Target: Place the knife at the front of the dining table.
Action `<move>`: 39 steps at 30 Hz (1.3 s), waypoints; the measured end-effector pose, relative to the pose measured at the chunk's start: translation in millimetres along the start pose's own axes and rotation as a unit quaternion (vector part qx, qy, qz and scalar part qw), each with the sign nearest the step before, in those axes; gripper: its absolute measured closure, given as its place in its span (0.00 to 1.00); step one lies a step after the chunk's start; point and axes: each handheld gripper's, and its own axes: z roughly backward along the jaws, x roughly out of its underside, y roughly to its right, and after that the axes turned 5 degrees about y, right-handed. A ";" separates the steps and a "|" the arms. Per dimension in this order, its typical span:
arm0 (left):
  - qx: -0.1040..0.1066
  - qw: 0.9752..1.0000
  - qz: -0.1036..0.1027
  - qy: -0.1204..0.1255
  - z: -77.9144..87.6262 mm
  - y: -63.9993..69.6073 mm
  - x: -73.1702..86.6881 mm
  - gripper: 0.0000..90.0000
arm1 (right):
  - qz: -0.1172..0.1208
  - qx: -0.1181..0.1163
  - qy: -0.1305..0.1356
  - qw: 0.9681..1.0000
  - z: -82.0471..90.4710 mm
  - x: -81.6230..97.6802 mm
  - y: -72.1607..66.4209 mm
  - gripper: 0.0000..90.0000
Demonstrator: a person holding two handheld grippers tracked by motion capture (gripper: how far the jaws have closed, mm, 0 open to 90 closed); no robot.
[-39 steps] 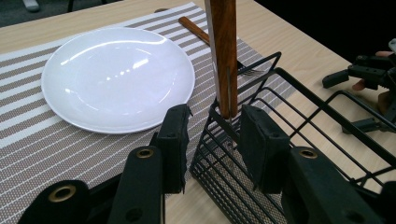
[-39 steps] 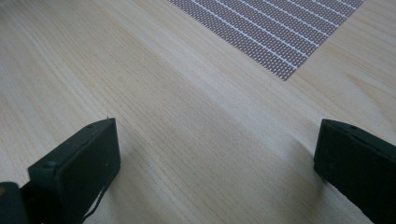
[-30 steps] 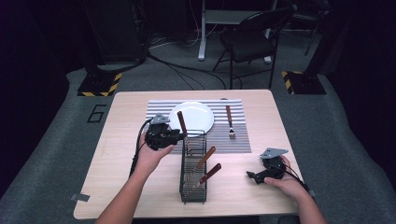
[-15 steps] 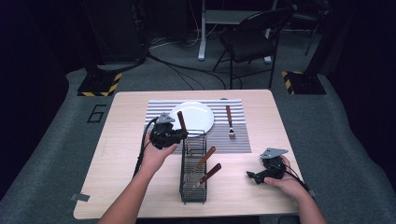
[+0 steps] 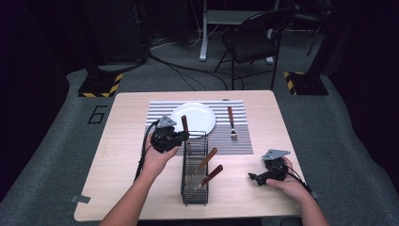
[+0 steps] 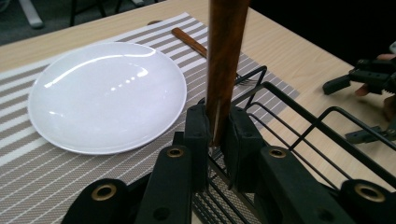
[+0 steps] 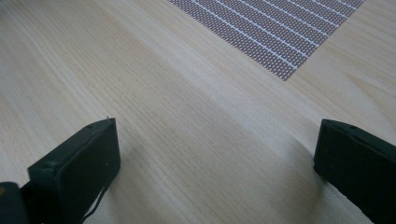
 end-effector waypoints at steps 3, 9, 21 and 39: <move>0.000 1.000 -0.006 0.000 -1.9 3.3 -0.8 0.89 | 0.000 0.000 0.000 1.000 0.0 0.0 0.0 0.00; 0.007 1.000 -0.008 -0.004 -0.2 5.0 -5.9 0.89 | 0.000 0.000 0.000 1.000 0.0 0.0 0.0 0.00; 0.011 1.000 -0.006 -0.001 13.3 8.3 -21.6 0.89 | 0.000 0.000 0.000 1.000 0.0 0.0 0.0 0.00; 0.013 1.000 -0.024 0.010 40.8 14.0 -51.3 0.89 | 0.000 0.000 0.000 1.000 0.0 0.0 0.0 0.00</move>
